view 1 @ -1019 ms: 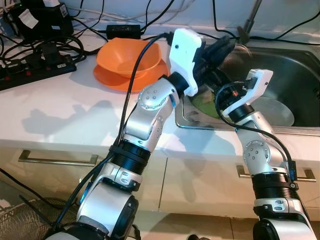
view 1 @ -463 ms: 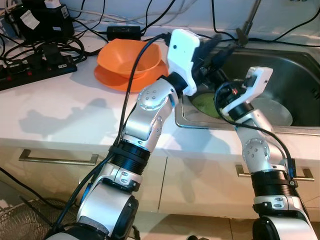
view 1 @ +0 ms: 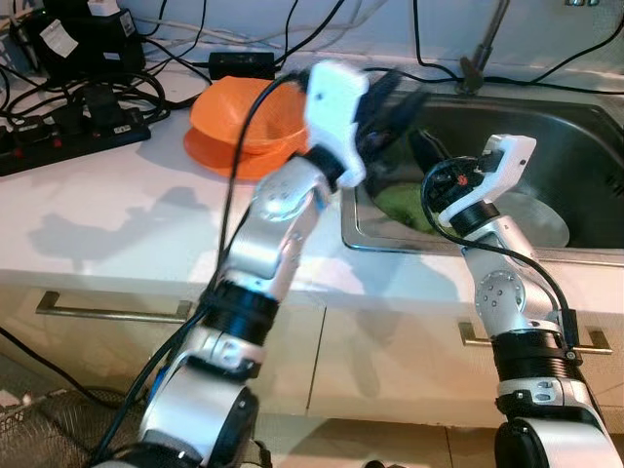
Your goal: Kitchen organization
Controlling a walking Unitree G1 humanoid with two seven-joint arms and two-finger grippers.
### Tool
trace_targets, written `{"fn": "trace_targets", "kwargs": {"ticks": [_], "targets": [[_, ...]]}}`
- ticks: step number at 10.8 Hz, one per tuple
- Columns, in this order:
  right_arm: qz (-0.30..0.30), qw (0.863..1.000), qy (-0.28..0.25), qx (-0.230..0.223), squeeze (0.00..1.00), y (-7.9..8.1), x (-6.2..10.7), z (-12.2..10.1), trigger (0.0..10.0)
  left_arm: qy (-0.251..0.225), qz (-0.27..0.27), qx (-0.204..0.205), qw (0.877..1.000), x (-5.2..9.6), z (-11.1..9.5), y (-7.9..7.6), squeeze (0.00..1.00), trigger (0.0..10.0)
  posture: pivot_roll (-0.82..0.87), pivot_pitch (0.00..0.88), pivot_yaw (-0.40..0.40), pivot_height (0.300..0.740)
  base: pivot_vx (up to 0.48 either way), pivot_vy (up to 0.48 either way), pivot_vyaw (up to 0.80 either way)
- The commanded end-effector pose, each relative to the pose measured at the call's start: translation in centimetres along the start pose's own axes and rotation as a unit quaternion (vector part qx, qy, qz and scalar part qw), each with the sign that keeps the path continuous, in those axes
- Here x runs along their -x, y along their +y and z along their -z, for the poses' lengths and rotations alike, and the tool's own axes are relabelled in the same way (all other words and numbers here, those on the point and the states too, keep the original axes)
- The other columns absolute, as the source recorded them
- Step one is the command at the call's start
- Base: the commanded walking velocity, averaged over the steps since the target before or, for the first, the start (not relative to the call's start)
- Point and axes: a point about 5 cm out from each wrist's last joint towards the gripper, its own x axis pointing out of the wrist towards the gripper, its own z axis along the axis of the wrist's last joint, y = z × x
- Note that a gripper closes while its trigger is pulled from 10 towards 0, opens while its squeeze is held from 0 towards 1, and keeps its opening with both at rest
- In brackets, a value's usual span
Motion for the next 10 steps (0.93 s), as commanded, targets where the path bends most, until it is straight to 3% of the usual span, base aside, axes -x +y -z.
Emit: {"fn": "trace_targets", "kwargs": {"ticks": [1, 2, 3, 4, 6, 7, 10], "targets": [[0.018, 1.000, -0.005, 0.020, 0.00, -0.5, -0.2, -0.4, 3.5, 0.002, -0.014, -0.009, 1.000, 0.4, -0.2, 0.4, 0.00, 10.0, 0.14, 0.095, -0.036, 0.740, 0.000, 0.000, 0.00], [0.054, 0.997, -0.002, 0.045, 0.00, -1.1, -0.2, -0.3, 10.0, 0.010, -0.039, -0.021, 0.999, 1.2, 0.0, 1.2, 0.00, 10.0, 0.14, 0.094, -0.034, 0.740, 0.000, 0.000, 0.00], [0.069, 0.996, -0.002, 0.062, 0.00, -1.3, -0.2, -0.3, 10.0, 0.019, -0.058, -0.035, 0.998, 1.8, 0.2, 1.8, 0.00, 10.0, 0.14, 0.093, -0.032, 0.740, 0.000, 0.000, 0.00], [0.076, 0.985, 0.015, 0.154, 0.00, -1.3, -0.4, -0.2, 10.0, 0.034, -0.086, -0.076, 0.993, 2.9, 0.3, 2.7, 0.00, 10.0, 0.15, 0.089, -0.028, 0.740, 0.000, 0.000, 0.00], [0.084, 0.980, 0.019, 0.181, 0.00, -1.1, -0.8, 0.0, 10.0, 0.057, -0.118, -0.139, 0.982, 3.9, 0.2, 4.5, 0.00, 10.0, 0.16, 0.083, -0.024, 0.740, 0.000, 0.000, 0.00], [0.088, 0.978, 0.019, 0.187, 0.00, -1.1, -0.9, 0.1, 10.0, 0.073, -0.126, -0.171, 0.974, 4.3, 0.0, 5.8, 1.00, 10.0, 0.17, 0.076, -0.018, 0.740, 0.000, 0.000, 0.00], [0.091, 0.975, 0.014, 0.203, 0.00, -0.7, -0.9, 0.4, 10.0, 0.136, -0.097, -0.245, 0.955, 5.1, 0.2, 8.2, 1.00, 10.0, 0.18, 0.082, 0.004, 0.740, 0.000, 0.000, 0.00]]}}
